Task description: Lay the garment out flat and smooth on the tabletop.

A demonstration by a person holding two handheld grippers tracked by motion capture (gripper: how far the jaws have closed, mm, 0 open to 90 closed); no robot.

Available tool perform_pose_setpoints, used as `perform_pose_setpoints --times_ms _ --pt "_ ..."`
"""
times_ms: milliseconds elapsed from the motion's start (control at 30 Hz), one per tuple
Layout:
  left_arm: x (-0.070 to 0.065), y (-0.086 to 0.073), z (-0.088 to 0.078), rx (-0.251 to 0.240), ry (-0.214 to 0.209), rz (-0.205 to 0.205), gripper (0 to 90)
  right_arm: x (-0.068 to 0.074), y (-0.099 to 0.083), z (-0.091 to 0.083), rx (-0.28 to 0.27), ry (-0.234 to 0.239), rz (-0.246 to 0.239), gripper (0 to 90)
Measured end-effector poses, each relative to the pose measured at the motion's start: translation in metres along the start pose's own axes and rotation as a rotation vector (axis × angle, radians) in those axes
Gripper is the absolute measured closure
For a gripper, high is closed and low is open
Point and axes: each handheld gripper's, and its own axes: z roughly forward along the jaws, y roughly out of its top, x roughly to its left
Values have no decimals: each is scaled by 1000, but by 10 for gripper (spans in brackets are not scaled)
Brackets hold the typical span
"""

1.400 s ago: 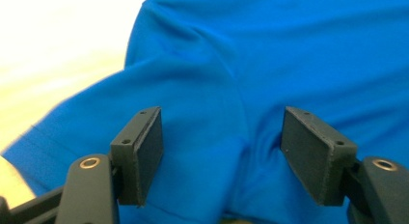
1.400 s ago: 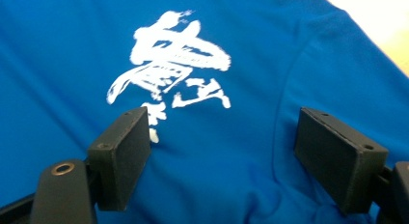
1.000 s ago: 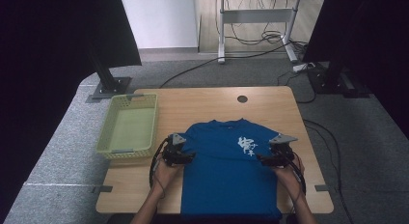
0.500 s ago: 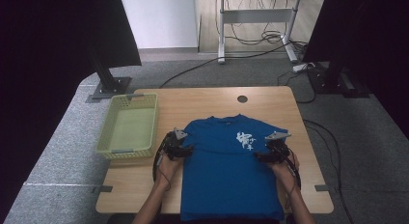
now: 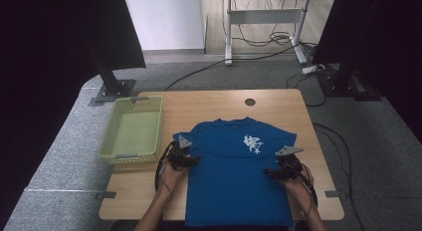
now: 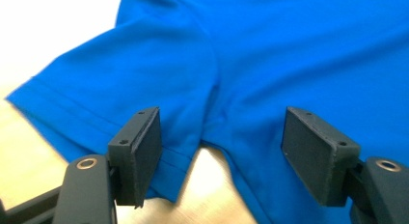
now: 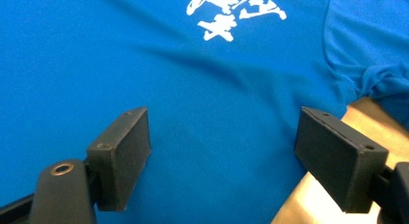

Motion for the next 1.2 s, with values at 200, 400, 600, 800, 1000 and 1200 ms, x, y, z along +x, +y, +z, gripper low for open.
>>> perform_pose_setpoints --times_ms 200,400,600,800,1000,1200 --pt "-2 -15 -21 25 -47 -13 298 3 -2 -6 -26 -6 14 194" --pt "-15 -23 -33 16 -65 27 290 11 -13 -11 -6 3 -12 175" --pt "-28 -26 -42 2 -107 39 278 16 -21 -25 -27 -29 8 177" --pt "-37 -34 -42 33 -99 79 275 19 -20 -20 -10 -8 -10 170" --pt "-35 -42 -48 36 -125 54 251 25 -26 -21 -10 0 5 153" --pt "-32 -38 -45 36 -133 49 219 23 -28 -23 -25 8 13 153"
